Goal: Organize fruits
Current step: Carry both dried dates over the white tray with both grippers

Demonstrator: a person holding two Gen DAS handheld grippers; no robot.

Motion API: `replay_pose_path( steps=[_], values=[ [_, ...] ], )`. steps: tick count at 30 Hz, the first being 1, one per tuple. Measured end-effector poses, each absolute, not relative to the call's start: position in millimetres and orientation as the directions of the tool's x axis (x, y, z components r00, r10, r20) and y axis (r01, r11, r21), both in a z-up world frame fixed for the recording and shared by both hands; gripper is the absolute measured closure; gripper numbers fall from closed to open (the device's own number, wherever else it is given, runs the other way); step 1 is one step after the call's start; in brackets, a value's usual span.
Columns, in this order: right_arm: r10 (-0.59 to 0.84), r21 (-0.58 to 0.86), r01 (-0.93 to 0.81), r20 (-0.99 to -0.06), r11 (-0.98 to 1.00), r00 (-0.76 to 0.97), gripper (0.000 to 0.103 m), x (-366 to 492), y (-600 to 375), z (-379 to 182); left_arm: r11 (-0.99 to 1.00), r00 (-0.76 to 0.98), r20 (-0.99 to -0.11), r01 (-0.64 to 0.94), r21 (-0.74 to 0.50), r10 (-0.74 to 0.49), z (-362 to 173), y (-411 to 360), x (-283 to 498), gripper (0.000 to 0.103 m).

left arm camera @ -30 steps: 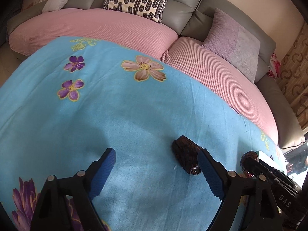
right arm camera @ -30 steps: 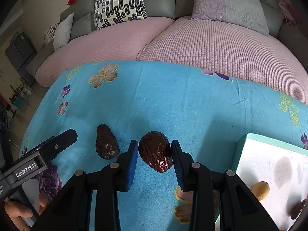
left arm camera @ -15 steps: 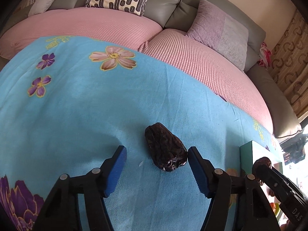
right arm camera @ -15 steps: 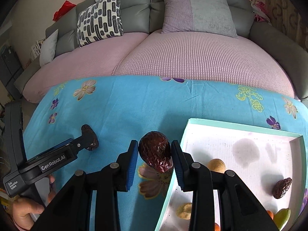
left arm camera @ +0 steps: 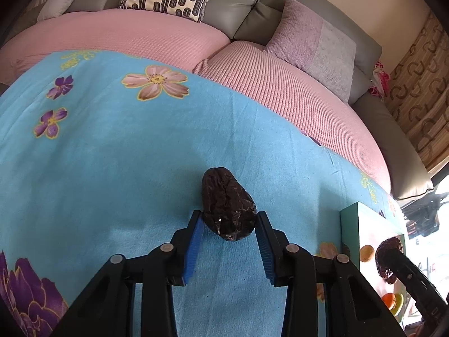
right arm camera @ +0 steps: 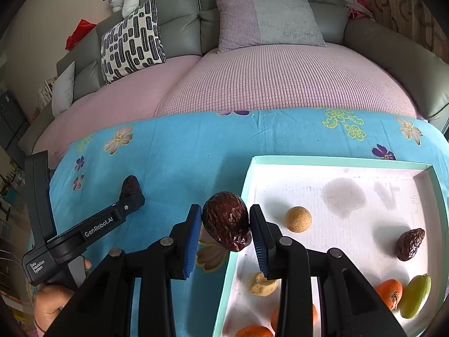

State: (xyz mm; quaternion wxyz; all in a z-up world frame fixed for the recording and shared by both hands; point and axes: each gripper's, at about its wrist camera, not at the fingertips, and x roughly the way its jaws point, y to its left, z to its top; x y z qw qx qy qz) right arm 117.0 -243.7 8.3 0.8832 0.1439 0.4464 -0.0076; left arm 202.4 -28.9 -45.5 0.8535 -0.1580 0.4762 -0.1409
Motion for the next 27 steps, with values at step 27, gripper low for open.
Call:
replay_pose_path(
  steps=[27],
  values=[
    [-0.18,0.225,0.501,-0.75,0.836,0.636,0.066,37,-391,22,0.808,0.422,-0.727,0.499,-0.313,-0.542,21,-164,127,0.063]
  ],
)
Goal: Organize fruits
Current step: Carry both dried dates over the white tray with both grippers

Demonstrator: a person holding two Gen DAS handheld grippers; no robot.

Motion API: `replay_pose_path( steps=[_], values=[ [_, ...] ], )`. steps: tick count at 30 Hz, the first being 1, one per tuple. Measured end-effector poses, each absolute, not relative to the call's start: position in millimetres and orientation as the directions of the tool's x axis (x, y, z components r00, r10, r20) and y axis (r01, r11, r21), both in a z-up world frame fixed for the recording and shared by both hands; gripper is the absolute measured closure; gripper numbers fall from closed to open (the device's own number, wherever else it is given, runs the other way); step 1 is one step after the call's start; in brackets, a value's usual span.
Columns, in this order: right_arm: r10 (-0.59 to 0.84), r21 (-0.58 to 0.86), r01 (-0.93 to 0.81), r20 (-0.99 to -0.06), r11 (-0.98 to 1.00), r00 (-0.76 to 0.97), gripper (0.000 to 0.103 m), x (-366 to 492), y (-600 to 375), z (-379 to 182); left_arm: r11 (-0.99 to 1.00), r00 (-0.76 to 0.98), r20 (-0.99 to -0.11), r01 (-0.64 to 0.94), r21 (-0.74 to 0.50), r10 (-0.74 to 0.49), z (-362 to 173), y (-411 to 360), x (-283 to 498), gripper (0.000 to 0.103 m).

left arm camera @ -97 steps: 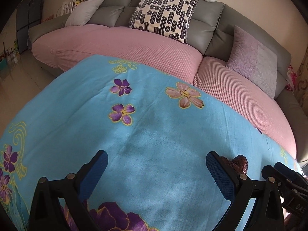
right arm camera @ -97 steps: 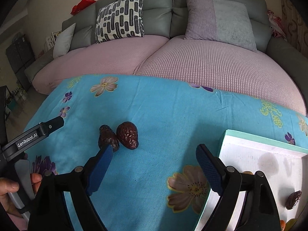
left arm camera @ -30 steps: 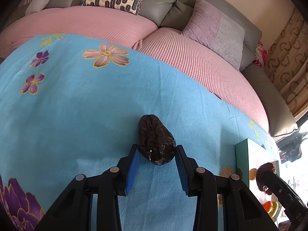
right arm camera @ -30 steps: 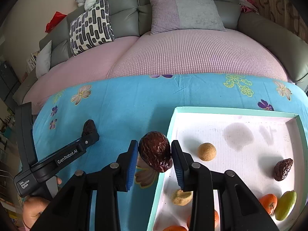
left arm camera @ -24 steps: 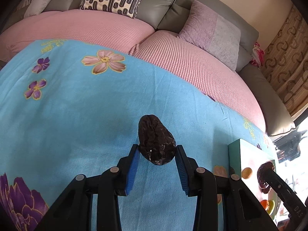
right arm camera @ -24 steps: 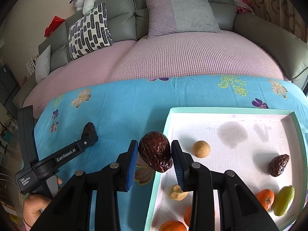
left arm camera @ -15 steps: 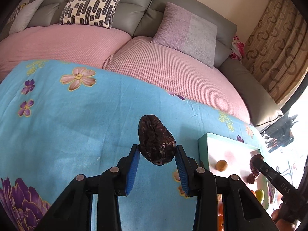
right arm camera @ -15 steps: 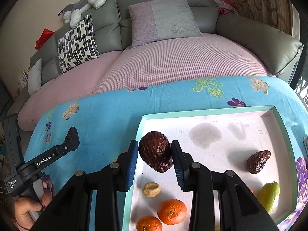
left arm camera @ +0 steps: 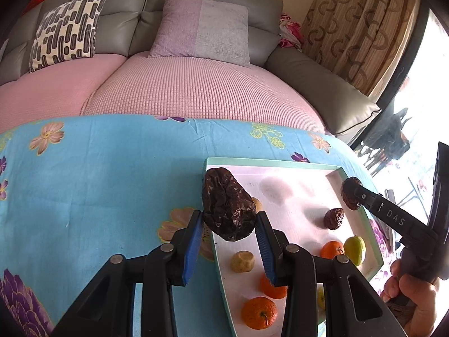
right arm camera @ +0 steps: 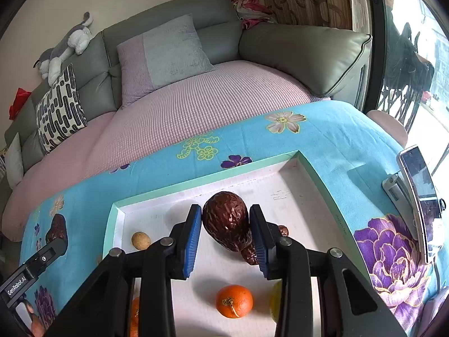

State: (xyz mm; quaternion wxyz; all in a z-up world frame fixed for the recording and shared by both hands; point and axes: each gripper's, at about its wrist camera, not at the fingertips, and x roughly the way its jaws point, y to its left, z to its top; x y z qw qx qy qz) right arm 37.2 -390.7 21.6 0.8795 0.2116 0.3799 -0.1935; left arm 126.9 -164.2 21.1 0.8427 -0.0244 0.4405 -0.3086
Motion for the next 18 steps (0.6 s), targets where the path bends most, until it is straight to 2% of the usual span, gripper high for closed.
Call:
replay_pose_path(
  steps=[18],
  values=[
    [-0.072,0.233,0.423,-0.803,0.875,0.591,0.066,59,-378,-10,0.798,0.351,-0.789,0.538,-0.271,-0.504,-16,-193,124,0.063]
  ],
)
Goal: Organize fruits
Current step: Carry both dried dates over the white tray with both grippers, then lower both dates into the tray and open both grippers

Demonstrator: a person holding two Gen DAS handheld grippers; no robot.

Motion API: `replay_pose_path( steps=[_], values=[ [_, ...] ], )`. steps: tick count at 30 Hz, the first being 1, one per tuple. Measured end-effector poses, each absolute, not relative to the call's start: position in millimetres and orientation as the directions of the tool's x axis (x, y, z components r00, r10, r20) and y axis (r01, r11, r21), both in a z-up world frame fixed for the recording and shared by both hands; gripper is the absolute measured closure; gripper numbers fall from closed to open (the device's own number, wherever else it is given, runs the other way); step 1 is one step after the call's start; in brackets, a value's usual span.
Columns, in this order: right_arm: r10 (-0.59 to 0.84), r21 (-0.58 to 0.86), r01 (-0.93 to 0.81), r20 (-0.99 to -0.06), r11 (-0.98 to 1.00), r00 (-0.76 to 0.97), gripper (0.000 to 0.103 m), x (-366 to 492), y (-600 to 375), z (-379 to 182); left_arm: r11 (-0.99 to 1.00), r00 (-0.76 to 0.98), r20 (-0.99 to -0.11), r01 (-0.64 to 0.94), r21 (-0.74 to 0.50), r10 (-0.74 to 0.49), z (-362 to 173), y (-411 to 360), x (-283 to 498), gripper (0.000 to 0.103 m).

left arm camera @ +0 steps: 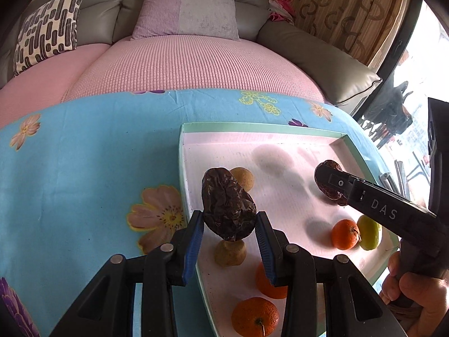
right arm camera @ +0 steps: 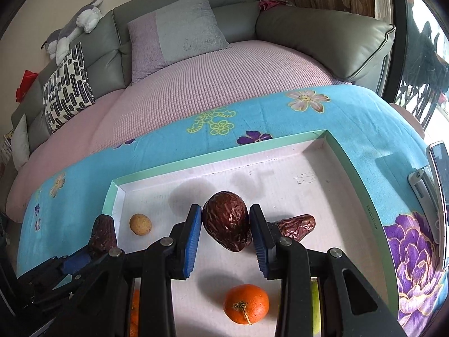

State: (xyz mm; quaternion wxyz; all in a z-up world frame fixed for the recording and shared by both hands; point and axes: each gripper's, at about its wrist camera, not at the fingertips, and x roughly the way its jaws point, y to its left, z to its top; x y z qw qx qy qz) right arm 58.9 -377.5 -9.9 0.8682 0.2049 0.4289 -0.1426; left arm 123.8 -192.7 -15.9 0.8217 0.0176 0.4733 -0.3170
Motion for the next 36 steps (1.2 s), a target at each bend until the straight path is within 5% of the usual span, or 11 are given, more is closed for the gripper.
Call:
replay_pose_path(
  steps=[27,31,36],
  values=[
    [-0.054,0.203,0.418,-0.848,0.885,0.527,0.066,68,-369,-26,0.799,0.351,-0.8,0.55,-0.244,-0.486,-7,-192,119,0.061],
    [-0.054,0.202,0.42,-0.85,0.885,0.524,0.066,67,-368,-26,0.803,0.357,-0.799,0.543,-0.244,-0.484,-1,-186,118,0.047],
    [-0.057,0.197,0.431,-0.859,0.881,0.509,0.056,66,-368,-26,0.817,0.387,-0.786,0.522,-0.243,-0.481,11,-171,117,0.044]
  ],
)
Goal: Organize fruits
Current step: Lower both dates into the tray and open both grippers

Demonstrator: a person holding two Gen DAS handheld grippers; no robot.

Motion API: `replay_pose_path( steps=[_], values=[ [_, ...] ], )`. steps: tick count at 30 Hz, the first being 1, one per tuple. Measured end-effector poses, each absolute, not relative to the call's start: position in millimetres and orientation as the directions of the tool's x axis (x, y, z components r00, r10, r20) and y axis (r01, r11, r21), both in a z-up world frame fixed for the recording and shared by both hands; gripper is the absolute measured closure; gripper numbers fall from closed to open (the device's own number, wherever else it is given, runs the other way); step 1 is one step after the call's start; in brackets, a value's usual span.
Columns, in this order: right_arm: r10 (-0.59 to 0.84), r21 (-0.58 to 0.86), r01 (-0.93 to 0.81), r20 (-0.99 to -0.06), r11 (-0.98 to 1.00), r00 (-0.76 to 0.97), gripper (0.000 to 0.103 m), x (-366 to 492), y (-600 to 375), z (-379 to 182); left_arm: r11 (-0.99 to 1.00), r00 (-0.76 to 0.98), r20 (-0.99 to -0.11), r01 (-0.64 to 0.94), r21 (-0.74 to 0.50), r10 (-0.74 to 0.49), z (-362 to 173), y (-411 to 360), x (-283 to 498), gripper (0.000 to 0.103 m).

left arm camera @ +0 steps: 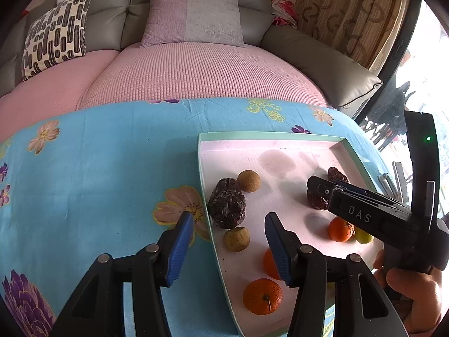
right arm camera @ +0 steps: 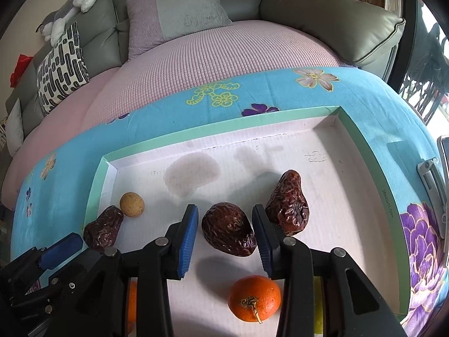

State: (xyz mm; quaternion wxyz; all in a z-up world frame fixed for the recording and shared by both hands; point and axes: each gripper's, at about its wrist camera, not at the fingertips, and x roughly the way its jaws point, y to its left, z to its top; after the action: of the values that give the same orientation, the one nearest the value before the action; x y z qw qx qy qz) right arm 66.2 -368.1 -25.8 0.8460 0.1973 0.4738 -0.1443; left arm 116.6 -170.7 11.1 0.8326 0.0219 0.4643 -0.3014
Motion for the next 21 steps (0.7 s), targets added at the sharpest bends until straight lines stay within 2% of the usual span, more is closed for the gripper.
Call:
replay_pose_path(
  steps=[5,9,10,12,21],
  values=[
    [-0.068,0.189,0.426,-0.852,0.885,0.519,0.052,63,-362,-15,0.872,0.437,-0.795,0.437,-0.221,-0.42,12,-146,125,0.024],
    [-0.066,0.174,0.4,-0.852,0.9,0.519,0.042,64,-351,-9,0.923,0.469,-0.821,0.347,-0.168,-0.326,1,-127,137,0.002],
    [-0.071,0.166,0.4,-0.854,0.901,0.515,0.026,66,-349,-9,0.933,0.476,-0.827,0.327,-0.151,-0.301,-2,-123,140,0.0],
    [-0.075,0.156,0.391,-0.854,0.907,0.514,0.016,66,-345,-8,0.947,0.482,-0.835,0.295,-0.131,-0.265,-6,-113,145,0.0],
    [-0.109,0.125,0.403,-0.854,0.906,0.509,0.011,67,-337,-8,0.969,0.501,-0.84,0.221,-0.109,-0.209,-21,-92,156,0.0]
  ],
)
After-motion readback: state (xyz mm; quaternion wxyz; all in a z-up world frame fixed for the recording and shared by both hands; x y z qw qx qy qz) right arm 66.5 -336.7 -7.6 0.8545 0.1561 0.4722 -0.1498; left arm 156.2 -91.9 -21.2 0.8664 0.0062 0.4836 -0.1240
